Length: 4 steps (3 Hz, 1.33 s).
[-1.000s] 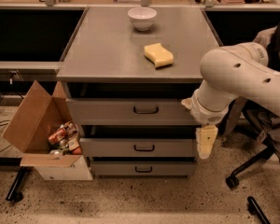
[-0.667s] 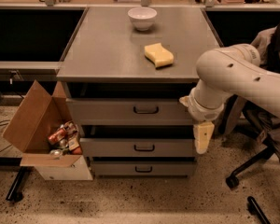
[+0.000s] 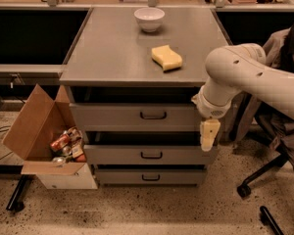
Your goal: Open top drawer
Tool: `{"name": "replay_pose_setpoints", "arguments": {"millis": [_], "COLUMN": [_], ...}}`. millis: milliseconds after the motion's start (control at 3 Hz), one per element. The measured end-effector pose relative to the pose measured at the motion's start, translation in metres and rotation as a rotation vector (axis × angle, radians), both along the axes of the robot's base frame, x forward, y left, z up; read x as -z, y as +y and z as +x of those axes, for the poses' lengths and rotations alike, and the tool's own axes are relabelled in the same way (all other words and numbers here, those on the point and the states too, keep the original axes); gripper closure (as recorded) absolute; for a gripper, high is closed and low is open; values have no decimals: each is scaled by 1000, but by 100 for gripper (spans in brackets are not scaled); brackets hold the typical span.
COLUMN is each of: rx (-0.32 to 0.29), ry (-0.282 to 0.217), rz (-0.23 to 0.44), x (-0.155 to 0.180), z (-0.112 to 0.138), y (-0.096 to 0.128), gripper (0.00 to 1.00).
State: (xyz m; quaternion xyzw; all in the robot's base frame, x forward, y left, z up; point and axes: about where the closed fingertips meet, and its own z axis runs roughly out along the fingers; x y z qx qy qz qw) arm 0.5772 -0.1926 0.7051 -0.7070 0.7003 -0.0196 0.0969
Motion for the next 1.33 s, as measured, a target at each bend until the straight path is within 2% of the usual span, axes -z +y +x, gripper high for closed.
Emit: {"name": "replay_pose_setpoints", "arguments": {"millis": [667, 1333], "rx": [92, 95], "ry": [52, 108], "rz": [42, 68], "x": [21, 42], "z": [29, 39], "y": [-3, 8], "gripper": [0, 0]}}
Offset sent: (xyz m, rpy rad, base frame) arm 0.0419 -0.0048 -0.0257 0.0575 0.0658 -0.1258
